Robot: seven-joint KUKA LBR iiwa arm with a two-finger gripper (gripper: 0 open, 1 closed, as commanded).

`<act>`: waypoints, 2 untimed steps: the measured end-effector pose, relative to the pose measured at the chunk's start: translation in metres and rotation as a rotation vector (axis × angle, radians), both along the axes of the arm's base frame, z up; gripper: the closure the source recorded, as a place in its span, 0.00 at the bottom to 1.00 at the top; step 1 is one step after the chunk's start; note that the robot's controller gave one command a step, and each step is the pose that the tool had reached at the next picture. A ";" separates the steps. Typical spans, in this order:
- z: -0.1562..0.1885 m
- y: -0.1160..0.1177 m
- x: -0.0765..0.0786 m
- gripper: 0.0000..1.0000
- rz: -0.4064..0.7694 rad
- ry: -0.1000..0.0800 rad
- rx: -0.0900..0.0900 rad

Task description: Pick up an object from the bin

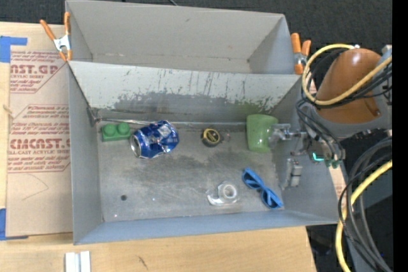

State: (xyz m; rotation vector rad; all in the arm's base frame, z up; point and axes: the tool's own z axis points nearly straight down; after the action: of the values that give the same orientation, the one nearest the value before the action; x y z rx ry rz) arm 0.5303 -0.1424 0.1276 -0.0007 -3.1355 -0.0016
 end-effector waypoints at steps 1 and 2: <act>-0.062 0.023 -0.027 0.00 -0.020 0.002 0.001; -0.057 0.022 -0.023 1.00 -0.020 -0.008 -0.002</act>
Offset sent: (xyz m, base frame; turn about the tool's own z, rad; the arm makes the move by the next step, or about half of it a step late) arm -0.0242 0.0213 -0.0576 0.0203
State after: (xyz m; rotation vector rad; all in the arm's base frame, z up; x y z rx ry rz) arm 0.5069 -0.1206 0.0703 -0.0327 -3.1437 0.0013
